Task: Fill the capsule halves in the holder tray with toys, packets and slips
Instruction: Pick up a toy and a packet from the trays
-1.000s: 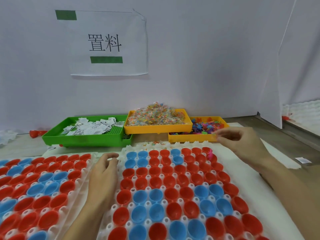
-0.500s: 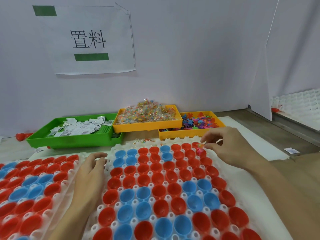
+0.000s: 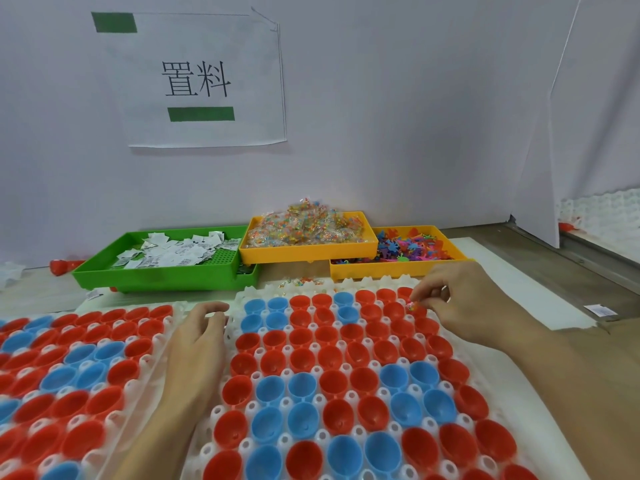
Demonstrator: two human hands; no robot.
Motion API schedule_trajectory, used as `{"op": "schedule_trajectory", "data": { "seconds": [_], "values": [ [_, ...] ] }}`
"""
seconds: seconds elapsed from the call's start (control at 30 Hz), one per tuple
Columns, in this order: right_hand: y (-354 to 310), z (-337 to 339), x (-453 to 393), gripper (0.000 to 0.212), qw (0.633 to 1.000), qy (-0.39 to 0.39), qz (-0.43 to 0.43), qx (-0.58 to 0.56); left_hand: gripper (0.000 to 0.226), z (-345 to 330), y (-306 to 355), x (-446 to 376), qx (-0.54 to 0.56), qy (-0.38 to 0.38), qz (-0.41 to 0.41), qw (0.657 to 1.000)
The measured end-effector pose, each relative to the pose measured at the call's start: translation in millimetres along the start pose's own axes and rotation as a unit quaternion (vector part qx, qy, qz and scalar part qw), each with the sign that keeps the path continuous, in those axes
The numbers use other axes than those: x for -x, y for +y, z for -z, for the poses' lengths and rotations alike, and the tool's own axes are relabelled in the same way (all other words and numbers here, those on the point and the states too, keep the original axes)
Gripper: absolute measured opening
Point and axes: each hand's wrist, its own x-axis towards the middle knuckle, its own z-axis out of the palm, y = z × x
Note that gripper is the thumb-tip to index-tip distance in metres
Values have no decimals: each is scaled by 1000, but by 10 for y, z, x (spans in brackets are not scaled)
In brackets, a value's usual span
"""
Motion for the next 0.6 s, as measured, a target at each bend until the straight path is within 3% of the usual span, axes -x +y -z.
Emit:
{"op": "schedule_trajectory", "data": {
  "seconds": [0.43, 0.6],
  "values": [
    [-23, 22, 0, 20, 999, -27, -9, 44, 23, -11, 4, 3, -14, 11, -1, 1000],
    [-10, 27, 12, 9, 999, -33, -17, 21, 23, -26, -3, -9, -10, 21, -8, 1000]
  ]
}}
